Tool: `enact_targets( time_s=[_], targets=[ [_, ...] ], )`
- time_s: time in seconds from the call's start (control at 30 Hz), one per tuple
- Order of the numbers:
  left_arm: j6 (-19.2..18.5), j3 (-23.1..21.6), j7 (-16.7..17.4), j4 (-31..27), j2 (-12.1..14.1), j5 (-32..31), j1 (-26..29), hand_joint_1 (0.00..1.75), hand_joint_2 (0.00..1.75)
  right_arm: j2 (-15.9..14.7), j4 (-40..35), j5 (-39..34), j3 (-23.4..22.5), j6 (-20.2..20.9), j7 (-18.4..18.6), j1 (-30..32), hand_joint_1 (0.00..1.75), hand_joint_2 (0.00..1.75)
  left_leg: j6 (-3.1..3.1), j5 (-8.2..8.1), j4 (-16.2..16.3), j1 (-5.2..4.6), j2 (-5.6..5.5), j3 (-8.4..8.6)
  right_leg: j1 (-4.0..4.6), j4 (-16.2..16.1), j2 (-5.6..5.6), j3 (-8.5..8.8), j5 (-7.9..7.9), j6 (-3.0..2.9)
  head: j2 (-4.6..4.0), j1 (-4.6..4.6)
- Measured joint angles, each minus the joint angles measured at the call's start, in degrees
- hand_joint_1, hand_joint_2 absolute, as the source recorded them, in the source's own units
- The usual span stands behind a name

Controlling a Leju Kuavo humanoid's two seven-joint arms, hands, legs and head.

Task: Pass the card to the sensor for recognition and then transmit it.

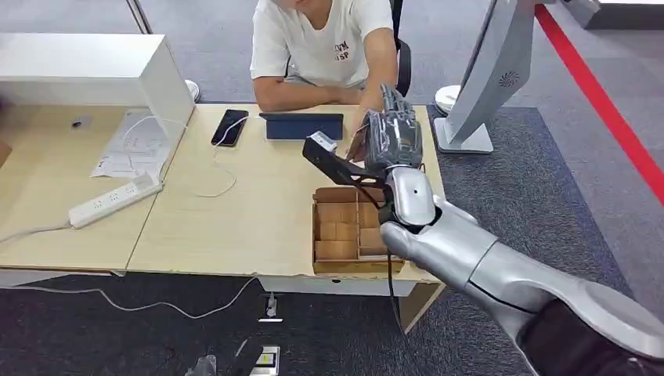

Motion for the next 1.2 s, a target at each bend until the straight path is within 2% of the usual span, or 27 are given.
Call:
enact_targets(
  time_s=[0.1, 0.13, 0.17, 0.43, 0.77, 0.87, 1.03, 1.07, 1.2],
  targets=[
    [0.00, -0.64, 0.57, 0.02, 0.13, 0.00, -0.01, 0.00, 0.00, 0.31, 1.27, 0.11, 0.72, -0.22, 0.55, -0.13, 1.75, 1.75, 0.00, 0.00, 0.00, 0.00, 0.00, 0.01, 0.00, 0.00, 0.00, 0.00, 0.00, 0.00, 0.00, 0.02],
    [0.00, -1.01, 0.83, 0.02, 0.18, 0.02, 0.00, 0.00, 0.00, 0.33, 1.57, 0.11, 0.98, -0.37, 0.66, -0.13, 0.94, 1.75, 0.00, 0.00, 0.00, 0.00, 0.00, 0.00, 0.00, 0.00, 0.00, 0.00, 0.00, 0.00, 0.00, 0.00],
    [0.00, -1.38, 1.09, 0.02, 0.26, 0.11, 0.00, 0.00, 0.00, 0.33, 1.90, 0.11, 1.29, -0.46, 0.70, -0.13, 0.02, 1.75, 0.00, 0.00, 0.00, 0.00, 0.00, 0.00, 0.00, 0.00, 0.00, 0.00, 0.00, 0.00, 0.00, 0.02],
    [0.00, -3.46, 1.90, 0.02, 0.72, 2.54, 0.28, 0.00, 0.00, 0.37, 3.81, 2.25, 3.39, -0.81, 0.74, -0.68, 0.00, 1.75, 0.00, 0.00, 0.00, 0.00, 0.00, 0.00, 0.00, 0.00, 0.00, -0.01, 0.00, 0.00, 0.00, 0.02],
    [0.00, -5.99, 2.19, -1.38, 1.44, 6.08, 2.28, 0.00, 0.00, -0.08, 3.33, 14.57, 5.64, -0.48, 0.81, -2.44, 0.00, 1.75, 0.00, 0.00, 0.00, 0.00, 0.03, 0.03, 0.00, 0.00, 0.00, -0.02, 0.00, 0.00, 0.00, 0.00],
    [0.00, -6.10, 2.45, -2.69, 1.44, 5.38, 3.52, 0.00, 0.00, -2.27, 0.68, 19.97, 5.42, -4.13, 0.85, -2.45, 0.00, 1.75, 0.00, 0.00, 0.01, 0.00, 0.03, 0.04, -0.01, -0.03, 0.00, 0.00, 0.00, 0.00, 0.00, 0.00],
    [0.00, -5.90, 1.81, -4.09, 1.44, 3.73, 4.84, 0.00, 0.00, -6.13, -3.74, 25.01, 4.37, -5.34, 0.85, -1.44, 0.00, 1.75, 0.01, -0.01, 0.04, 0.00, 0.02, 0.08, 0.00, -0.09, 0.01, 0.02, 0.00, 0.00, 0.00, 0.00],
    [0.00, -5.38, 0.92, -4.52, 1.36, 2.82, 5.12, 0.00, 0.00, -7.64, -5.41, 27.37, 3.46, -5.84, 0.87, -0.49, 0.00, 1.75, 0.01, -0.01, 0.06, 0.00, -0.01, 0.75, 0.00, -0.11, 0.00, 0.04, 0.00, 0.00, 0.00, 0.02],
    [0.00, -0.82, -4.39, -5.38, 1.03, -1.37, 6.50, 0.00, 0.00, -14.66, -12.36, 37.17, -2.28, -7.16, 0.94, 7.32, 0.00, 1.75, 0.04, -0.04, 0.13, 0.09, -0.09, 0.81, 0.09, -0.21, -0.05, 0.32, 0.00, 0.02, 0.00, -0.02]
  ],
)
